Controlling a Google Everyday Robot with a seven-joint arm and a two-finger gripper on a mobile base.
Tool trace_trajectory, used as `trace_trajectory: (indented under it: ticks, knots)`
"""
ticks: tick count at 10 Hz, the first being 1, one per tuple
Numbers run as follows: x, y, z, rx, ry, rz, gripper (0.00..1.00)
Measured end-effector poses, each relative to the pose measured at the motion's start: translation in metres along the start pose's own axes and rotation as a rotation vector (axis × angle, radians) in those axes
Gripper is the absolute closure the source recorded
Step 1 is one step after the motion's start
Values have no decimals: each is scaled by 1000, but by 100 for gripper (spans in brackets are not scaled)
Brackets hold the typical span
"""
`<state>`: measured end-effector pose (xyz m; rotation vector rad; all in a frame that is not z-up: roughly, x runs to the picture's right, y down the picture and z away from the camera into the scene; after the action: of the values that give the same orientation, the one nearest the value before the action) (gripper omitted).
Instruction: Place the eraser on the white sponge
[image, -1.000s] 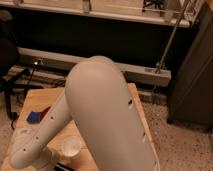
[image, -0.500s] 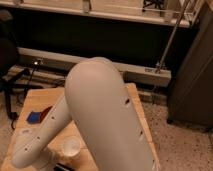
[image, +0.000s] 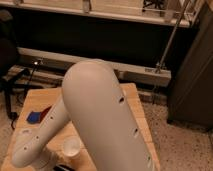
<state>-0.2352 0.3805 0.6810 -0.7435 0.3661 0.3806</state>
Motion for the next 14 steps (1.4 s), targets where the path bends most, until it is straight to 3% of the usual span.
trace_trajectory:
  ticks: [3,5,7,12,14]
  knots:
    - [-4,2,-2,-17,14,0,90]
    - [-17,-1,-8,-46,1,15,100]
    - [-42,-10,-17,-63,-13,20,100]
    - [-147,-35,-44,-101,-35,2,100]
    - [-176,-44,-50,-110,-45,19,100]
